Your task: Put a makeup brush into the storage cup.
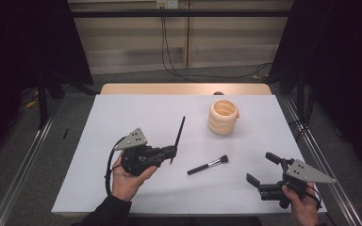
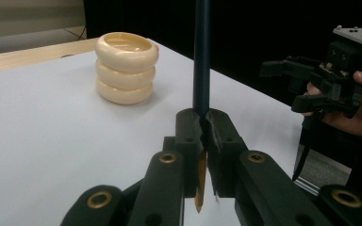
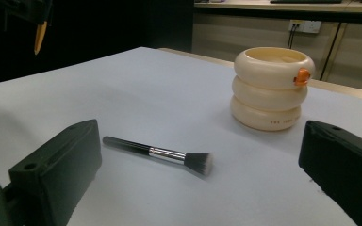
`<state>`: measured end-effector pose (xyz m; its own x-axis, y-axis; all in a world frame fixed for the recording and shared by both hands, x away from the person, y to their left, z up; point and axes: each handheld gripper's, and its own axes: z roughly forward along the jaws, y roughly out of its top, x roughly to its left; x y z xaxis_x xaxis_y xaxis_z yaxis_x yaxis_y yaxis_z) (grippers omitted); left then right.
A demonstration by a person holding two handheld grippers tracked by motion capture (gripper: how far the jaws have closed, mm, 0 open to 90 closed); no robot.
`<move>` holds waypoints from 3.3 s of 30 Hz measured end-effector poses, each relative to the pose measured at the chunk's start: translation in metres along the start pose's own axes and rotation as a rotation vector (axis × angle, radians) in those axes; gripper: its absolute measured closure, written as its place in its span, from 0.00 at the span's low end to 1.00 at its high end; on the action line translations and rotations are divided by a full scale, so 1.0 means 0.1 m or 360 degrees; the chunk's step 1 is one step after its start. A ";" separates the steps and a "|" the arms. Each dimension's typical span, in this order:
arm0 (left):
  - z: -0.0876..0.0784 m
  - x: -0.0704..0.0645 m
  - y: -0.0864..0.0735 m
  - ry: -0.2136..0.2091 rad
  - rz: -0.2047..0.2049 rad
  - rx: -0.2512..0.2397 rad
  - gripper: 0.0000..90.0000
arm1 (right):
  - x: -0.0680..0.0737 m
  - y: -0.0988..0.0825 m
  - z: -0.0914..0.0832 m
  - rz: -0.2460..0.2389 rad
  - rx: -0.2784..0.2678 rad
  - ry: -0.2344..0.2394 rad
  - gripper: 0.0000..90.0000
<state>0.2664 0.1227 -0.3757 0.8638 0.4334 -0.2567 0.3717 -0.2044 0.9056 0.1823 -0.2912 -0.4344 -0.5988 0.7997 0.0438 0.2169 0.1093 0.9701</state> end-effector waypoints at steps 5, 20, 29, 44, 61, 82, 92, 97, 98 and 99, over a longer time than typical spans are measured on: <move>0.03 -0.05 0.01 -0.0035 0.0014 0.0027 0.94 | 0.03 0.09 0.03 0.0015 0.0044 0.0078 0.01; 0.18 -0.10 0.05 -0.0109 0.0065 0.0116 0.94 | 0.06 0.27 0.35 0.0070 0.0122 0.0247 0.05; 0.26 -0.13 0.05 -0.0155 0.0074 0.0177 0.94 | 0.08 0.35 0.42 0.0045 0.0088 0.0326 0.08; 0.36 -0.18 0.03 -0.0176 0.0138 0.0320 0.94 | 0.13 0.47 0.50 -0.0065 0.0181 0.0527 0.13; 0.43 -0.21 0.01 -0.0160 0.0204 0.0494 0.94 | 0.18 0.52 0.56 -0.0135 0.0280 0.0662 0.32; 0.46 -0.27 0.05 -0.0196 0.0324 0.0770 0.93 | 0.24 0.66 0.74 -0.0217 0.0582 0.0792 0.22; 0.49 -0.29 0.08 -0.0191 0.0414 0.0946 0.93 | 0.27 0.73 0.89 -0.0334 0.0779 0.0839 0.09; 0.53 -0.31 0.08 -0.0195 0.0445 0.1020 0.93 | 0.27 0.74 0.96 -0.0358 0.0845 0.0862 0.09; 0.53 -0.31 0.07 -0.0190 0.0435 0.1020 0.93 | 0.27 0.74 0.98 -0.0356 0.0867 0.0868 0.11; 0.54 -0.32 0.07 -0.0187 0.0431 0.1032 0.93 | 0.27 0.74 0.99 -0.0355 0.0879 0.0876 0.10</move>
<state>0.2598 0.0601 -0.3790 0.9718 0.2036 -0.1191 0.2348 -0.7885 0.5685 0.2583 -0.2028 -0.3854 -0.9352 0.3354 0.1137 0.3106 0.6226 0.7183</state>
